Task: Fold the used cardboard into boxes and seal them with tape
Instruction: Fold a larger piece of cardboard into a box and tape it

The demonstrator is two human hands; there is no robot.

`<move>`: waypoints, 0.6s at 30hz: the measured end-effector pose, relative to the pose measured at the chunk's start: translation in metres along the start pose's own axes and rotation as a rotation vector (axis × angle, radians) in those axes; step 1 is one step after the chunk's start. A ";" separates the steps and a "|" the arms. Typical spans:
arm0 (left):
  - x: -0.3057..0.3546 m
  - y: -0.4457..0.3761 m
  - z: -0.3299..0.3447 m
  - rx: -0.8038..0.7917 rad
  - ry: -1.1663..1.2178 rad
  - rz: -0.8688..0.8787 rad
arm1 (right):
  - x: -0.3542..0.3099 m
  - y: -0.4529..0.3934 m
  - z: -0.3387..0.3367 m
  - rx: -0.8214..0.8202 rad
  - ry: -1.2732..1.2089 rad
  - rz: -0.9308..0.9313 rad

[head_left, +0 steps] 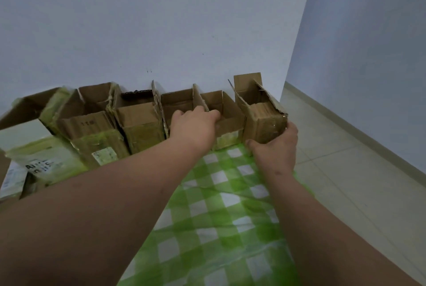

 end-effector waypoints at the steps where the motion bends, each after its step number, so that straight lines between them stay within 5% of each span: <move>1: -0.002 0.000 0.000 0.009 -0.007 0.003 | -0.001 0.001 0.001 -0.001 0.010 0.000; 12: -0.037 0.020 0.006 0.005 -0.053 -0.005 | -0.010 0.033 0.030 -0.084 0.066 0.027; 18: -0.044 0.029 0.010 -0.086 -0.094 -0.051 | -0.010 0.030 0.048 -0.283 0.126 0.116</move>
Point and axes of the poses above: each hand's wrist, its own y-axis away from the middle knuckle, its own z-axis out of the palm, x = y × z, the point moved 10 cm from there along -y, towards the middle knuckle, and after that the axes turned 14 degrees about -y, right-handed, at the moved point
